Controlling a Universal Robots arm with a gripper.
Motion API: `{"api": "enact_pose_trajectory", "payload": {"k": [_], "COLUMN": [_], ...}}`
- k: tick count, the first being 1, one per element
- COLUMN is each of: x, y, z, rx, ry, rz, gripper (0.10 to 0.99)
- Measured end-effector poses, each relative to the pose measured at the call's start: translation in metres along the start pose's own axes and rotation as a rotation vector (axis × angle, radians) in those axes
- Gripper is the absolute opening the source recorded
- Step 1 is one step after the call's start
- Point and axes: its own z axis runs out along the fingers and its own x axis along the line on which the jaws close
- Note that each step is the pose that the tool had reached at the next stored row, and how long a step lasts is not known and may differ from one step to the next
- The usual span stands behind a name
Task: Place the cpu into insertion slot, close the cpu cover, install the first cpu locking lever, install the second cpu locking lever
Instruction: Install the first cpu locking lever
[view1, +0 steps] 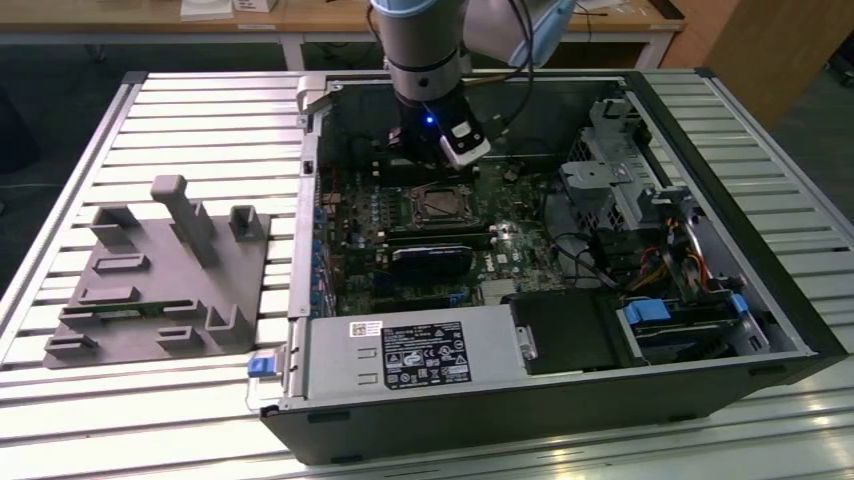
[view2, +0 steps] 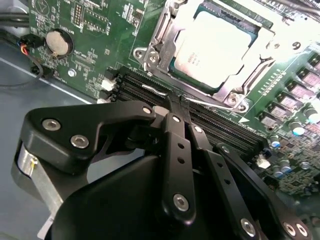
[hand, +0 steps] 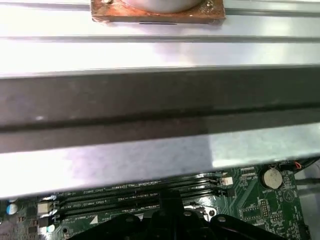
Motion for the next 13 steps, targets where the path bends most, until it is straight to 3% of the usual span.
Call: {"api": "enact_pose_trajectory", "payload": {"k": [5, 13], "x": [0.0003, 0.0028], "y": [-0.0001, 0.0031], "z": [0.0019, 0.0033], "rx": [0.013, 0.019], "ry": [-0.0148, -0.0222], "rz": [0.072, 0.108], "gripper": [0.106, 0.106]}}
